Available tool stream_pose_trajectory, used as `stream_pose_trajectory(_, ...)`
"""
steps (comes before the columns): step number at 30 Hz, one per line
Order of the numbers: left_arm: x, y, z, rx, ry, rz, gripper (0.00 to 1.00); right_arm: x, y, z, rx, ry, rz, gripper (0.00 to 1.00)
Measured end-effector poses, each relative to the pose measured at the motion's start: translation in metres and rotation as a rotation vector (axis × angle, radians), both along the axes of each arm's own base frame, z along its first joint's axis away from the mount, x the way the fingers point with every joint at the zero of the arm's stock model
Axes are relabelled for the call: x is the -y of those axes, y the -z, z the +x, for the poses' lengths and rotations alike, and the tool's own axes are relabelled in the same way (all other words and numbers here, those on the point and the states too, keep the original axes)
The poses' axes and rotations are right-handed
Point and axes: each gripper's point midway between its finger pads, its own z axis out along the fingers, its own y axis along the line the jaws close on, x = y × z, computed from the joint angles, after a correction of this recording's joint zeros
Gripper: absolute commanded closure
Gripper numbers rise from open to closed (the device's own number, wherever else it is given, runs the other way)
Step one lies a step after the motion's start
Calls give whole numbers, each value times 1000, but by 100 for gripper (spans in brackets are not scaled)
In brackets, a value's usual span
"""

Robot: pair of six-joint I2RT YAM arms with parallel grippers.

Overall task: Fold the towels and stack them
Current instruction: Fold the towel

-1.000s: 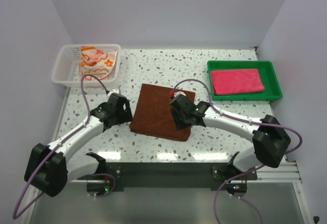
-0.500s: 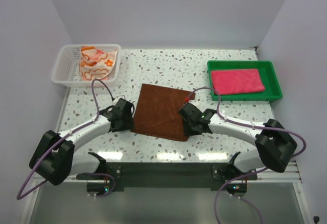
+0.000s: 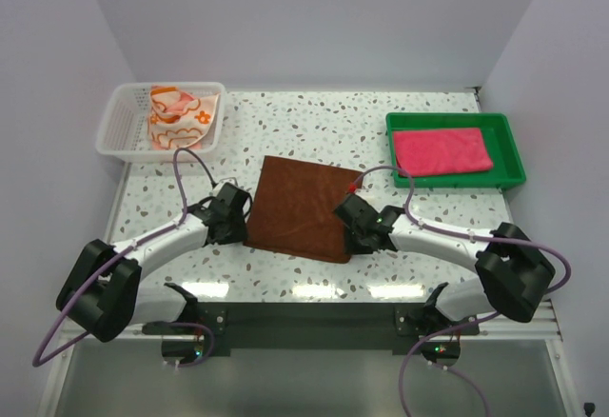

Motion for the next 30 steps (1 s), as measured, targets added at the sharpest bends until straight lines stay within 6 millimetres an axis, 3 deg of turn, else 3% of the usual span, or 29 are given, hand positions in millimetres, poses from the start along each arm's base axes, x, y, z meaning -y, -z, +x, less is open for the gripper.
stream_pose_trajectory(15, 4, 1, -1, -2, -3, -26, 89, -1, 4, -7, -33, 13, 18, 69)
stream_pose_trajectory(20, 5, 1, -1, -3, -1, -26, 100, -1, 4, -7, -33, 14, 19, 87)
stream_pose_trajectory(24, 5, 1, -1, 0, 0, -30, 100, -1, 1, -7, -28, 16, 26, 99)
stream_pose_trajectory(30, 4, -5, 0, 13, -3, -30, 100, 1, -6, -8, -17, 16, 33, 100)
